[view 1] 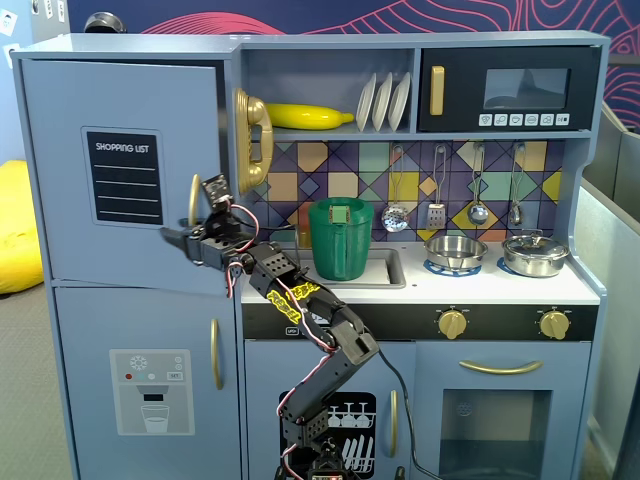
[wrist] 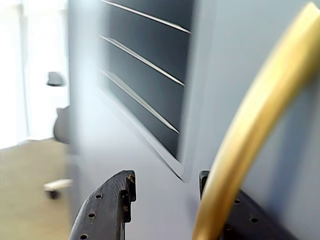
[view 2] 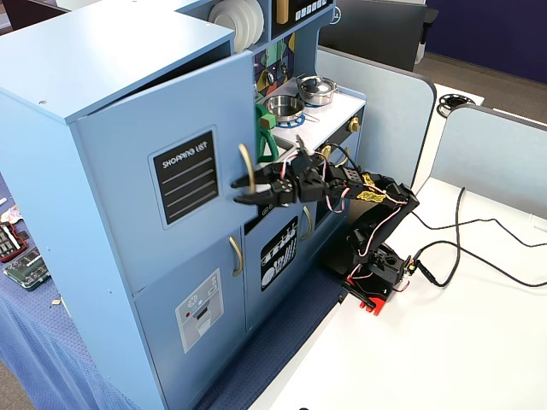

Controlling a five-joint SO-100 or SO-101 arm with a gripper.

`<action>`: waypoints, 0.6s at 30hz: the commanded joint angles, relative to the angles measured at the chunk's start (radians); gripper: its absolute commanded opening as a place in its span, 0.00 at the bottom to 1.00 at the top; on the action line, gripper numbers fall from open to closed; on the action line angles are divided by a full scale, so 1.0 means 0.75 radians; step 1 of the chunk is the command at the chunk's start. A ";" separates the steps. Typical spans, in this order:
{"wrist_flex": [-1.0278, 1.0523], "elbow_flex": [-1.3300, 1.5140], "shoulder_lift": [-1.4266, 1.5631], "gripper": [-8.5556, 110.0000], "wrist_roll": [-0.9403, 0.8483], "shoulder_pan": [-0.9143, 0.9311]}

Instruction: Open the left cabinet door

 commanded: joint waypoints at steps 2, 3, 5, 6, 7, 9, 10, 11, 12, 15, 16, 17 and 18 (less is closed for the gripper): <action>0.004 0.047 0.155 0.12 -0.072 -0.129; 0.004 0.067 0.180 0.12 -0.074 -0.145; 0.020 0.104 0.235 0.12 -0.074 -0.170; 0.033 0.123 0.266 0.12 -0.080 -0.186; 0.035 0.143 0.299 0.12 -0.090 -0.205; 0.035 0.172 0.356 0.12 -0.090 -0.227; 0.035 0.186 0.385 0.12 -0.088 -0.233; 0.047 0.200 0.415 0.12 -0.092 -0.241; 0.065 0.213 0.448 0.12 -0.094 -0.247; 0.129 0.258 0.552 0.12 -0.100 -0.250; 0.151 0.274 0.589 0.12 -0.100 -0.243; 0.176 0.286 0.626 0.12 -0.098 -0.235; 0.196 0.299 0.659 0.12 -0.094 -0.225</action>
